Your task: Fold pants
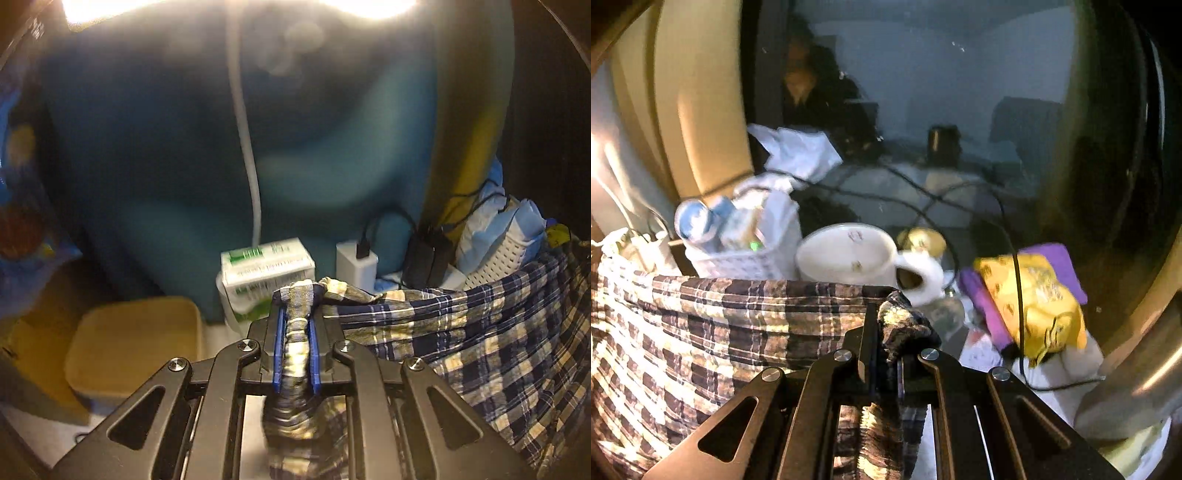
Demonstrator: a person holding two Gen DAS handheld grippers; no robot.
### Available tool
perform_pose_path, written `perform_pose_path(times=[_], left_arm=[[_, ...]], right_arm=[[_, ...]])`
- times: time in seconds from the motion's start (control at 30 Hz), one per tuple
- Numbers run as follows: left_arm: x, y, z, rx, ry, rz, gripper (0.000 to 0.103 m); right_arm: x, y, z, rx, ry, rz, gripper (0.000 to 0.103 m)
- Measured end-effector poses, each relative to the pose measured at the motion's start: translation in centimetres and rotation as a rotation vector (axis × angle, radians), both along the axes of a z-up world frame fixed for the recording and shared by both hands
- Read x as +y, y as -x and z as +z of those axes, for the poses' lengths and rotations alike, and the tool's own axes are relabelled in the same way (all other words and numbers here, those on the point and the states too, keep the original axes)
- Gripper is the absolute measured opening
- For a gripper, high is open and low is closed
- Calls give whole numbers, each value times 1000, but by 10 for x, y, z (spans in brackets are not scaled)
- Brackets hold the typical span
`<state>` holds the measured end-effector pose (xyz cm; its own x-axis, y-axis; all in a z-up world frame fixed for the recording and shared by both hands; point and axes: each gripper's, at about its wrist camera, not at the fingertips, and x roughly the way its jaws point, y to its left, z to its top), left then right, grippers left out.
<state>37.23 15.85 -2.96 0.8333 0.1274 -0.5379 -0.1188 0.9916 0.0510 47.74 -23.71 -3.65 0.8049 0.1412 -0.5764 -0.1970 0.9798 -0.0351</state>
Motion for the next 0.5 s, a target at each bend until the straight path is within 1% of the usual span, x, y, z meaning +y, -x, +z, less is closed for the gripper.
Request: perform_pose_path(times=[0.03,0.13,0.17,0.2,0.23,0.27,0.3,0.33,0.4,0.47,0.5], left_arm=[[1,0,-2,8,9,0,12],[3,2,-4,22,16,11,19],[5,3,-3,23,22,18,25],[8,6,-2,24,26,30,35],[12,10,0,20,36,47,42],[18,15,3,14,51,62,58],[22,20,5,8,65,73,71],[27,27,8,2,78,84,73],[34,39,13,-2,83,95,74],[38,54,18,1,76,103,74],[39,63,20,1,78,104,74]], right_arm=[[-1,-2,-4,18,-3,-5,7],[0,-5,-11,46,15,-10,7],[1,-5,-14,52,25,-11,7],[2,-5,-15,54,30,-13,7],[2,-5,-15,55,35,-20,7],[2,-4,-16,61,39,-26,7],[2,-4,-15,68,38,-29,7],[1,-2,-14,74,37,-27,9],[2,2,-9,68,40,-22,14],[2,13,-2,53,48,-12,16],[2,20,1,47,53,-6,19]])
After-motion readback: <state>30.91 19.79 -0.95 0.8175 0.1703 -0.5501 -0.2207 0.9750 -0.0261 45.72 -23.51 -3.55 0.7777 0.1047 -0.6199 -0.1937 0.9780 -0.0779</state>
